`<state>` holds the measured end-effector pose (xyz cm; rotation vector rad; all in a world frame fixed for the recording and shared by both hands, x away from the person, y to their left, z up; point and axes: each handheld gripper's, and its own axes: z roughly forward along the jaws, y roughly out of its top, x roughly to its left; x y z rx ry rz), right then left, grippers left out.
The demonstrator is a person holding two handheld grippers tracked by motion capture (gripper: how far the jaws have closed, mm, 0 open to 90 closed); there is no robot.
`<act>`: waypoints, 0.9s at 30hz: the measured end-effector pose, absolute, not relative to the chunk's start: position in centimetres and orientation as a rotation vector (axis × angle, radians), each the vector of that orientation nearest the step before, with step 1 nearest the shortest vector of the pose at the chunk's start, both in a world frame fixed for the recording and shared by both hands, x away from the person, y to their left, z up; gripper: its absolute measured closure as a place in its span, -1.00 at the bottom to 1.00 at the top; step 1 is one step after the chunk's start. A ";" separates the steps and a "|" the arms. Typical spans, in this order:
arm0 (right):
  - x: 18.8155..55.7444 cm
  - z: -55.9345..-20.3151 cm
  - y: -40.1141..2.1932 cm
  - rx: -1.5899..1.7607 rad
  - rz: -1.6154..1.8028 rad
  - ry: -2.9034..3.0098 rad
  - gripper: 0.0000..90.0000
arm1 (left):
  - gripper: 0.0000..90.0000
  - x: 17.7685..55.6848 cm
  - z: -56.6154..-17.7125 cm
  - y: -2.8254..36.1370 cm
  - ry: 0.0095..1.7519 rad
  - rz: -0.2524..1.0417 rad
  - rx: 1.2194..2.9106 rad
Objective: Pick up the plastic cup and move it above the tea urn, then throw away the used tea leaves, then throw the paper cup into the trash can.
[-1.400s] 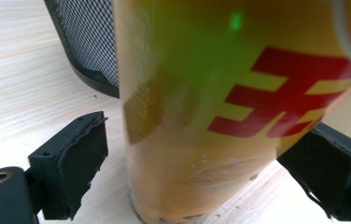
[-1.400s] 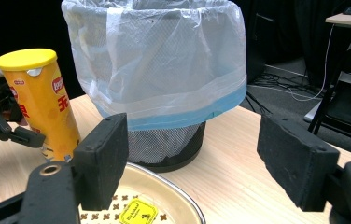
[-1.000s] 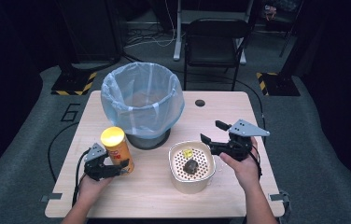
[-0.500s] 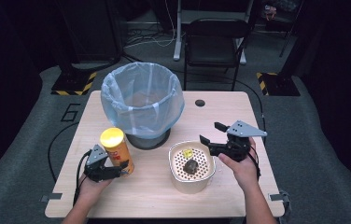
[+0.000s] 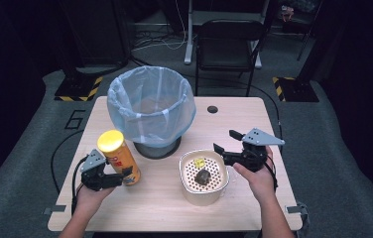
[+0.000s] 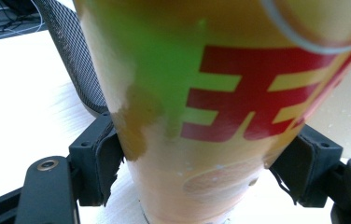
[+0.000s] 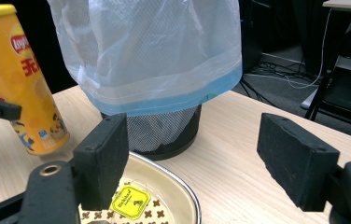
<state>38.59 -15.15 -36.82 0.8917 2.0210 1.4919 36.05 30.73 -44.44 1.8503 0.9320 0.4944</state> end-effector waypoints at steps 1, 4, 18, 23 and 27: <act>38.6 -36.8 -15.2 0.901 1.491 2.021 -0.45 | -0.46 36.1 -44.2 30.8 0.931 0.495 1.853; 38.6 -36.9 -15.2 0.899 1.491 2.019 -0.45 | -0.46 36.0 -43.4 31.0 0.936 0.481 1.852; 38.6 -37.0 -15.6 0.911 1.495 2.023 -0.45 | -0.46 36.2 -37.7 30.9 0.918 0.467 1.869; 38.8 -37.2 -15.6 0.915 1.495 2.020 -0.45 | -0.46 36.2 -35.9 30.6 0.901 0.462 1.888; 38.7 -37.1 -15.6 0.917 1.499 2.020 -0.45 | -0.46 35.9 -33.9 30.6 0.885 0.459 1.886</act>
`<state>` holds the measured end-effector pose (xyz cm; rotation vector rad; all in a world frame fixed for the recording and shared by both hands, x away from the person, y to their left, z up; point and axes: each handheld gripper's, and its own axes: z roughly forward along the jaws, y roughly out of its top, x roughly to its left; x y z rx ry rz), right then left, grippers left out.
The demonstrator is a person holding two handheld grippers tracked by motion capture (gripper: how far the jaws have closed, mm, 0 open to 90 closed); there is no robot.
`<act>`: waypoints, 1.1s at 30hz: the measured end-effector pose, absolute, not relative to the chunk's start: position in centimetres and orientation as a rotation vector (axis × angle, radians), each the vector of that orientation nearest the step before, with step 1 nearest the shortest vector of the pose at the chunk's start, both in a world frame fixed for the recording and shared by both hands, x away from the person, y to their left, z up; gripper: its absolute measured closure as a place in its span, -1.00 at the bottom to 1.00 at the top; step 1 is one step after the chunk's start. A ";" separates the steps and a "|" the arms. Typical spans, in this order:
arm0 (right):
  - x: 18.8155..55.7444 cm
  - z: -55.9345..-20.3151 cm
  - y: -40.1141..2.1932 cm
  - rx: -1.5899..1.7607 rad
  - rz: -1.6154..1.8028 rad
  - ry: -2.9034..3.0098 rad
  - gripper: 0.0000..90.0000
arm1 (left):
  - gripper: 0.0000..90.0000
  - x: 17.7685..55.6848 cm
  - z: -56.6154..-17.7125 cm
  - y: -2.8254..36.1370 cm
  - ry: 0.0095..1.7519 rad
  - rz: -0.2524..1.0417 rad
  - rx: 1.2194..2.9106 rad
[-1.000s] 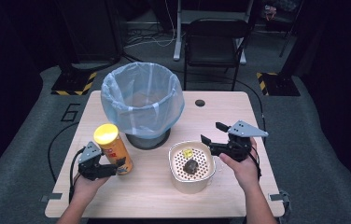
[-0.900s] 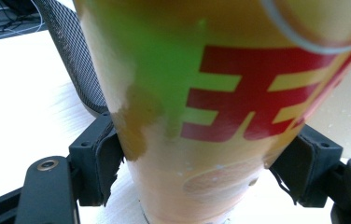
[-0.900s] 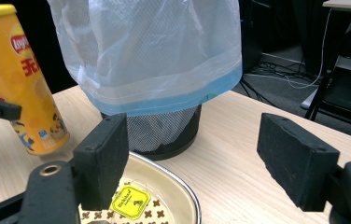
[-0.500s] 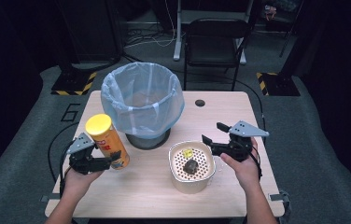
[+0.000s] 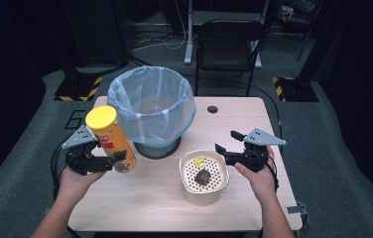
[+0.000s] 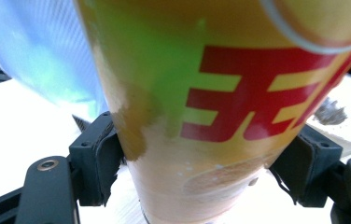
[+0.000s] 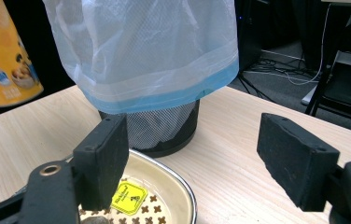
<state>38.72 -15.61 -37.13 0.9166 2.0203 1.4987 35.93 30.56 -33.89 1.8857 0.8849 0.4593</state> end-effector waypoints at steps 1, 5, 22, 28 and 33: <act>38.7 -37.1 -15.6 0.918 1.499 2.020 -0.45 | -0.46 35.8 -33.4 30.5 0.881 0.463 1.887; 38.8 -37.2 -15.5 0.917 1.499 2.022 -0.45 | -0.46 35.6 -31.6 30.4 0.865 0.464 1.903; 38.9 -37.4 -15.6 0.929 1.498 2.024 -0.45 | -0.46 36.4 -25.9 29.6 0.877 0.442 1.914; 38.9 -37.4 -15.5 0.929 1.497 2.030 -0.45 | -0.46 36.7 -24.0 29.0 0.869 0.442 1.924; 39.0 -37.5 -15.6 0.924 1.494 2.031 -0.45 | -0.46 37.1 -22.7 28.4 0.866 0.448 1.928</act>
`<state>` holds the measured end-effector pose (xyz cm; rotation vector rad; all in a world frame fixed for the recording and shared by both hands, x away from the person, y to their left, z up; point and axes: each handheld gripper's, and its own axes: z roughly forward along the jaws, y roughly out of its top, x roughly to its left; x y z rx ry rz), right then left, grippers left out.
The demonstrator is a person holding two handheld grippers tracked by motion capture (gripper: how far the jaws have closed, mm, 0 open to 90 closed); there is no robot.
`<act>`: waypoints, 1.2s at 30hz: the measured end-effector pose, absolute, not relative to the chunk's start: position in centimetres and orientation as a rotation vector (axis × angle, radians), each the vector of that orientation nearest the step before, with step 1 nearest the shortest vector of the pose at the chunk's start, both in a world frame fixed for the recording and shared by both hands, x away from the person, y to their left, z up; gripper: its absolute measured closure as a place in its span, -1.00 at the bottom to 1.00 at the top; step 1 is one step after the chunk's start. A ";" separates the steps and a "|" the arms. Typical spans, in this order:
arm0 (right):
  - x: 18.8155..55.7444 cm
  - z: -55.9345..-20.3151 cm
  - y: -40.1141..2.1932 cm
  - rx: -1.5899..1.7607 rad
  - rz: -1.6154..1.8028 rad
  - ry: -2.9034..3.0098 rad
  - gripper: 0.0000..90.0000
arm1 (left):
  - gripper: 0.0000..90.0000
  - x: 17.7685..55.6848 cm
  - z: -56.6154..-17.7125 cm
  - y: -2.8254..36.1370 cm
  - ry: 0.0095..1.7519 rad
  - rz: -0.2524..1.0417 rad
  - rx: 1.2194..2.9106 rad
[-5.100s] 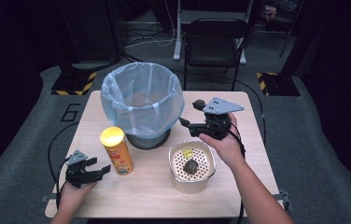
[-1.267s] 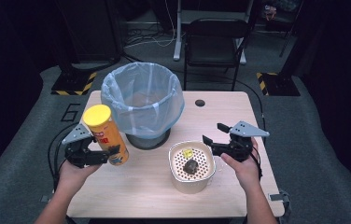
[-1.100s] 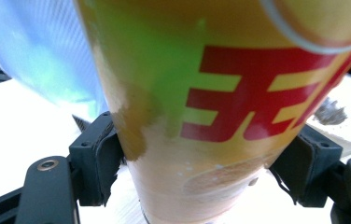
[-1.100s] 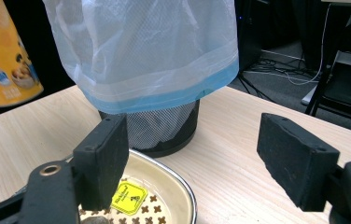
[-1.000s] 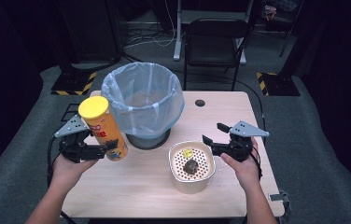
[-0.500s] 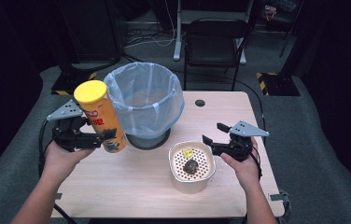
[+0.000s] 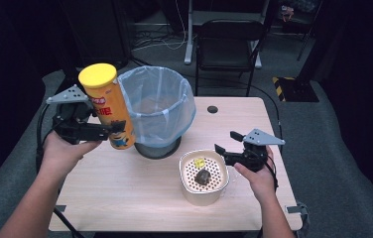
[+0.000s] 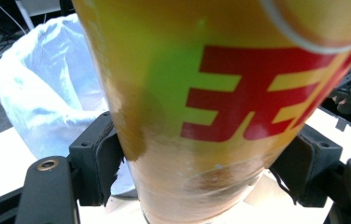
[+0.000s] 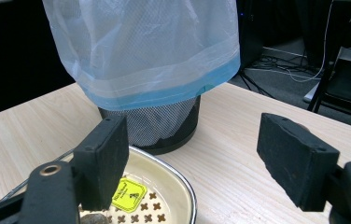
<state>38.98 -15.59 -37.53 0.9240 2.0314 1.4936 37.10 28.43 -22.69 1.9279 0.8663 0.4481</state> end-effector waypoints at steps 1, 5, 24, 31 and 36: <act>39.0 -37.5 -15.6 0.924 1.494 2.031 -0.45 | -0.46 37.1 -22.7 28.4 0.866 0.448 1.928; 39.0 -37.6 -15.7 0.930 1.489 2.033 -0.45 | -0.46 37.5 -21.7 28.1 0.862 0.448 1.921; 39.1 -37.9 -15.7 0.931 1.466 2.037 -0.45 | -0.45 41.0 -18.4 26.7 0.884 0.477 1.894; 39.1 -37.9 -15.7 0.932 1.463 2.041 -0.45 | -0.46 42.8 -18.4 25.6 0.907 0.487 1.899; 39.0 -37.9 -15.8 0.936 1.471 2.035 -0.45 | -0.46 44.3 -18.5 24.8 0.930 0.497 1.882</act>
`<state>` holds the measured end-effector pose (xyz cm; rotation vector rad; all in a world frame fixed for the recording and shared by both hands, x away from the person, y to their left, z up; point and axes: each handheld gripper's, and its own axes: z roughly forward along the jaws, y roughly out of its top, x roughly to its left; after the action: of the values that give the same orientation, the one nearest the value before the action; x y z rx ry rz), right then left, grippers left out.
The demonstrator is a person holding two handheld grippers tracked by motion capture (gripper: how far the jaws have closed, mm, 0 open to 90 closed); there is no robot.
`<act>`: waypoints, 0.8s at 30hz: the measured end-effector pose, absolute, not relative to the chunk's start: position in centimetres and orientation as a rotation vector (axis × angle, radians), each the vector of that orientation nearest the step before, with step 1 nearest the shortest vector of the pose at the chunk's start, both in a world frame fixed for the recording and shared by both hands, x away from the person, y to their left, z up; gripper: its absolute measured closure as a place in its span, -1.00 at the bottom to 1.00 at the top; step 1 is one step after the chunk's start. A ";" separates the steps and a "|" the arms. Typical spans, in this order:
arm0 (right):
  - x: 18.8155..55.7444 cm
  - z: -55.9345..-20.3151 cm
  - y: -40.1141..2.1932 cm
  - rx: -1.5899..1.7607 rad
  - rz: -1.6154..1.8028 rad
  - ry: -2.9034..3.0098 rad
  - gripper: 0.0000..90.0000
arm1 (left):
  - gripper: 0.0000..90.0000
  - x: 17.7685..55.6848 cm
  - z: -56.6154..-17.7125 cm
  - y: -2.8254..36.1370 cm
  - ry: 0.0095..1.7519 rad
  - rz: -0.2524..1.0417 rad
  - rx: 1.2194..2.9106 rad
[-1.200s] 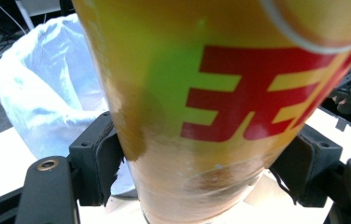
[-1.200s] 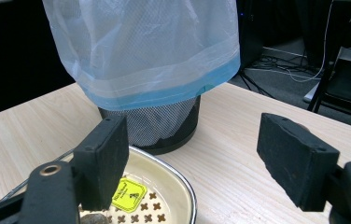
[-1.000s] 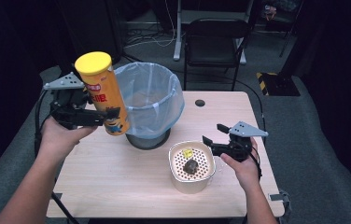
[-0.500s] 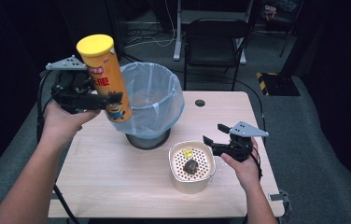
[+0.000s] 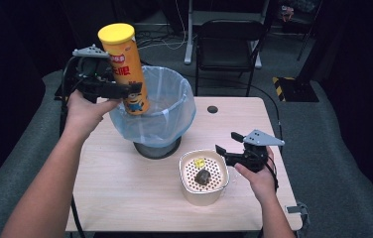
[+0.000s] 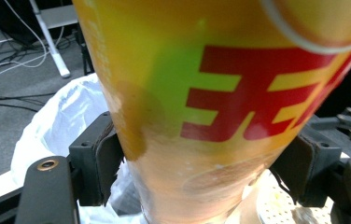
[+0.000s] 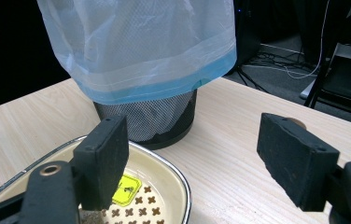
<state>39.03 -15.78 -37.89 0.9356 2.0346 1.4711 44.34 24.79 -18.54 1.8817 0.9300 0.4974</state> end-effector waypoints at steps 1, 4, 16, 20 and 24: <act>39.0 -37.9 -15.8 0.936 1.471 2.035 -0.45 | -0.46 44.3 -18.5 24.8 0.930 0.497 1.882; 39.0 -37.9 -15.8 0.934 1.474 2.036 -0.45 | -0.46 45.3 -18.9 24.4 0.946 0.520 1.868; 39.1 -38.1 -15.8 0.943 1.465 2.034 -0.44 | -0.46 47.7 -20.2 23.5 0.984 0.571 1.843; 39.3 -38.3 -15.6 0.935 1.462 2.042 -0.44 | -0.46 48.7 -20.9 22.9 0.999 0.589 1.855; 39.3 -38.4 -15.4 0.932 1.459 2.052 -0.44 | -0.46 49.4 -21.7 22.6 0.991 0.583 1.854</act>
<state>39.34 -15.44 -38.41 0.9319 2.0516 1.4591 49.36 22.55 -21.74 1.8544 0.9910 0.5829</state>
